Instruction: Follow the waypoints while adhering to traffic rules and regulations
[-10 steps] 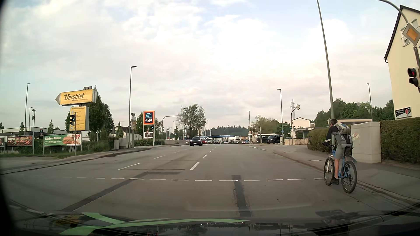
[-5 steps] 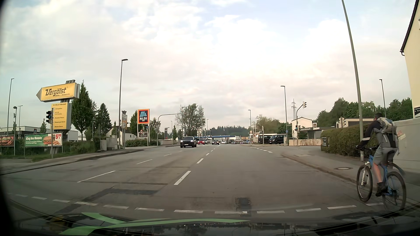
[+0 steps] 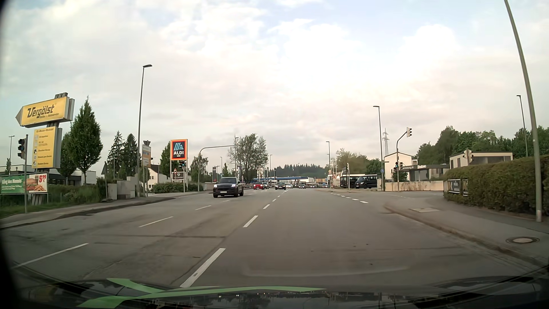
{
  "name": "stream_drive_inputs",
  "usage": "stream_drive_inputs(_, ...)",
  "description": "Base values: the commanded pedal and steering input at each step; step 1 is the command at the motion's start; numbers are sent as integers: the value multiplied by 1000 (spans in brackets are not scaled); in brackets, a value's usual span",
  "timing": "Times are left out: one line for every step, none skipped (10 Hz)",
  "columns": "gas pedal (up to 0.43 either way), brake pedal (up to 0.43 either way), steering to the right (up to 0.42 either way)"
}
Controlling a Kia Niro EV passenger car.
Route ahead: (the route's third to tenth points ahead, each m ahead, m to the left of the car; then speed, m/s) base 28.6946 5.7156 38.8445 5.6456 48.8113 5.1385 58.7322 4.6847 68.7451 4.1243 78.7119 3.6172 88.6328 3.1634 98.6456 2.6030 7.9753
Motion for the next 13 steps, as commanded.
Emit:
stream_drive_inputs(240, 0, -3)
stream_drive_inputs(220, 0, -3)
stream_drive_inputs(209, 0, -3)
stream_drive_inputs(157, 0, -3)
stream_drive_inputs(138, 0, -3)
stream_drive_inputs(130, 0, -3)
stream_drive_inputs(98, 0, -2)
stream_drive_inputs(87, 0, -1)
stream_drive_inputs(87, 0, -1)
stream_drive_inputs(110, 0, -1)
stream_drive_inputs(197, 0, -1)
stream_drive_inputs(209, 0, 0)
stream_drive_inputs(209, 0, 0)
